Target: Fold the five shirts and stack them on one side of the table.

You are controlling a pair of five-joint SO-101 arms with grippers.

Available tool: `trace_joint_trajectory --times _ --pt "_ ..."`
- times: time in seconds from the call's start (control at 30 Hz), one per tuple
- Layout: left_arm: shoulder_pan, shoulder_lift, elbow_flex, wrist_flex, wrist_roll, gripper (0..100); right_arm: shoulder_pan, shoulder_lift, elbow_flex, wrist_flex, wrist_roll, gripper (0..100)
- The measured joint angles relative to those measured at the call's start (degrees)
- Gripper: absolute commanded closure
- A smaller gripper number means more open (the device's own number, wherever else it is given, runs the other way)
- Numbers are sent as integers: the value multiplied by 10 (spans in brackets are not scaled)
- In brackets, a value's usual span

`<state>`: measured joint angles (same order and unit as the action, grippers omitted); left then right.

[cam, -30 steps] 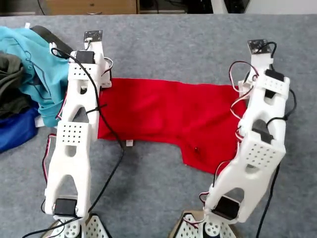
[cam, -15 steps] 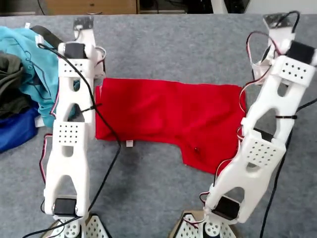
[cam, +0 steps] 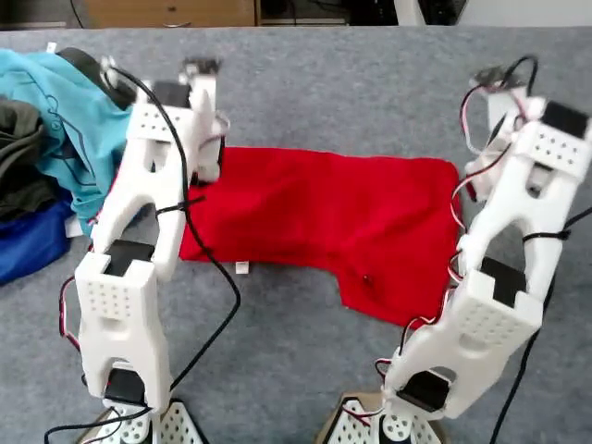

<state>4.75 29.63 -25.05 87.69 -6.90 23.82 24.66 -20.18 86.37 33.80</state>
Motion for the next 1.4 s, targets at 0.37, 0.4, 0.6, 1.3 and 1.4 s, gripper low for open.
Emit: trace_joint_trajectory --times 0.37,0.4,0.6,1.3,1.4 --pt "-57 48 109 -62 -1 981 38 72 145 -216 31 997" --pt "-63 51 102 -62 -1 981 41 77 135 -215 31 997" --pt "-71 54 50 -41 -2 981 46 83 47 -120 32 997" --pt "43 59 -22 38 -3 982 -11 -147 445 -262 48 997" --pt "43 59 25 3 -3 982 6 -147 470 -309 68 997"
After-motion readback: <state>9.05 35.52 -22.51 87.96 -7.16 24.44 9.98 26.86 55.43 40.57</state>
